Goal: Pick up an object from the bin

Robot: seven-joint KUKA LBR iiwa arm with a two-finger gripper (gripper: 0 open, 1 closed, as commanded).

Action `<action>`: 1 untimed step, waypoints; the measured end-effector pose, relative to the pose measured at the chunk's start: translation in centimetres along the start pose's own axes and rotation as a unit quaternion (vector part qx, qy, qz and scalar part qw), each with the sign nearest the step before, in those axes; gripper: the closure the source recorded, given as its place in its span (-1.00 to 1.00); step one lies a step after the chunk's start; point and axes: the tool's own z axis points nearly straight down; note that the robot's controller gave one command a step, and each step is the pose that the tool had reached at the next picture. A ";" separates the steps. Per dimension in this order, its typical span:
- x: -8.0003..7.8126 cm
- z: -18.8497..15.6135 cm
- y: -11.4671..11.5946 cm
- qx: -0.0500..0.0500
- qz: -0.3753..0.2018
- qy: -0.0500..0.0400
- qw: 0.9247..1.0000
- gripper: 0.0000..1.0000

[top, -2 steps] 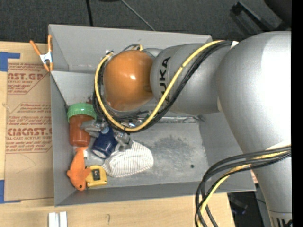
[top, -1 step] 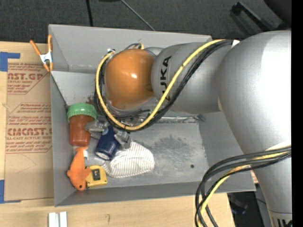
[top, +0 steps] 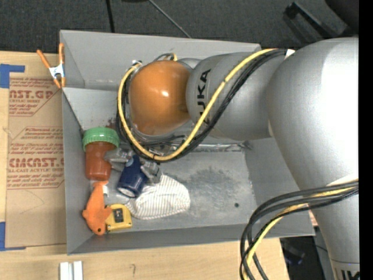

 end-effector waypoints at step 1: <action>0.1 -0.4 0.0 -0.001 0.000 0.001 1.000 1.00</action>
Offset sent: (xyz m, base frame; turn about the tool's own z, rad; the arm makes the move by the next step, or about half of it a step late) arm 0.0000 0.0001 0.0445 0.0000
